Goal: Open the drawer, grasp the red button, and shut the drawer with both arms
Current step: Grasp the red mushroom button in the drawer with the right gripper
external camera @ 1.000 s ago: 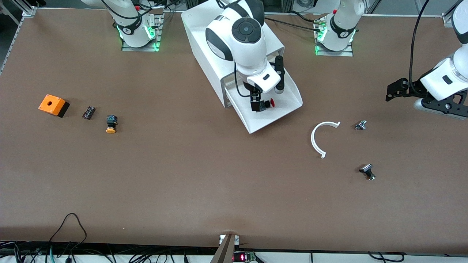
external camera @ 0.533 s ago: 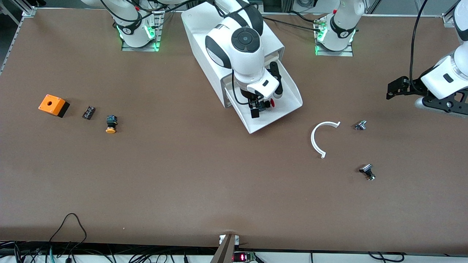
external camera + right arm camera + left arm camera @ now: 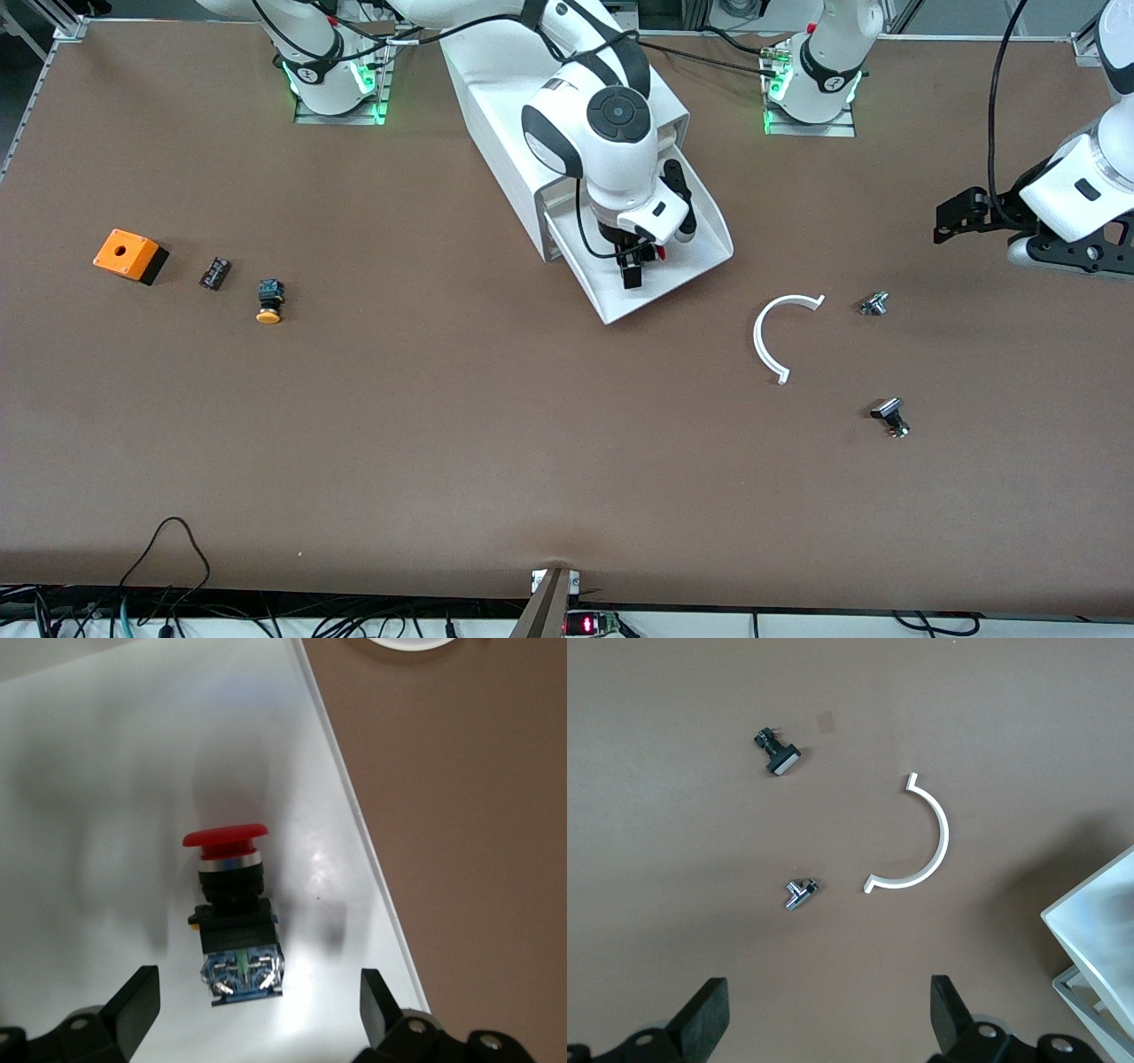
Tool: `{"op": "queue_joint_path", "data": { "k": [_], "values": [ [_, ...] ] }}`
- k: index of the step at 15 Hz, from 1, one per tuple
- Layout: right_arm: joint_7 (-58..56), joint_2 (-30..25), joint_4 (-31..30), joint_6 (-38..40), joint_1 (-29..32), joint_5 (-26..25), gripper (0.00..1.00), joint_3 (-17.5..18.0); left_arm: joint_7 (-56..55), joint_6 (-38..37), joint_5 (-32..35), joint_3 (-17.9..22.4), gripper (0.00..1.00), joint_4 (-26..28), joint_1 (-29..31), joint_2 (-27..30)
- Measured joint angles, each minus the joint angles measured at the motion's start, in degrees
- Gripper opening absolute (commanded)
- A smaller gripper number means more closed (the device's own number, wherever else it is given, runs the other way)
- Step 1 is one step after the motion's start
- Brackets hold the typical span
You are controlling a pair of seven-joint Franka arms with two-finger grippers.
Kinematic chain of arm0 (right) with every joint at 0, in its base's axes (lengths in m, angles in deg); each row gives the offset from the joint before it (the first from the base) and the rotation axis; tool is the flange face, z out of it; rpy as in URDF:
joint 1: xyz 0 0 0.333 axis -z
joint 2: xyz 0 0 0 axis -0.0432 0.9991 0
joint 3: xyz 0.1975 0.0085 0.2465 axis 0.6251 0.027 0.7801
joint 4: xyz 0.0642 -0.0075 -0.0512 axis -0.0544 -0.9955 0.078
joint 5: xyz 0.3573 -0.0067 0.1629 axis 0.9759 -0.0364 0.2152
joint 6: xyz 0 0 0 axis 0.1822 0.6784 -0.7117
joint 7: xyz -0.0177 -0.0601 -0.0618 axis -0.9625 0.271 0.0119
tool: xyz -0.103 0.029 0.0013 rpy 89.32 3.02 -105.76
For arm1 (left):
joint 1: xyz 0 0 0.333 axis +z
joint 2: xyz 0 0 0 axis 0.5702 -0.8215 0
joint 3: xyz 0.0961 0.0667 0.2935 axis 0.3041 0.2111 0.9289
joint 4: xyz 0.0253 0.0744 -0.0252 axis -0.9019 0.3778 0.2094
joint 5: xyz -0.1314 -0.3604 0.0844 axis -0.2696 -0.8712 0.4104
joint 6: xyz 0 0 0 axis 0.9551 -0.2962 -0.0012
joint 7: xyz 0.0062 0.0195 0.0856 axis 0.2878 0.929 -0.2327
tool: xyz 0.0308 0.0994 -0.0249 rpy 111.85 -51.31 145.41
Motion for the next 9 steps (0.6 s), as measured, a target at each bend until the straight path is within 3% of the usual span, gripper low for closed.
{"op": "queue_joint_path", "data": {
  "k": [3, 9],
  "values": [
    [0.0, 0.9, 0.01, -0.67, -0.29, 0.0, 0.95, 0.0, -0.26, -0.02, 0.0, 0.0, 1.0, -0.11, -0.14, -0.01],
    [0.0, 2.04, 0.02, -2.84, -1.15, -0.02, 0.55, -0.02, -0.32, -0.05, 0.0, 0.0, 1.0, -0.11, -0.14, -0.18]
  ]
}}
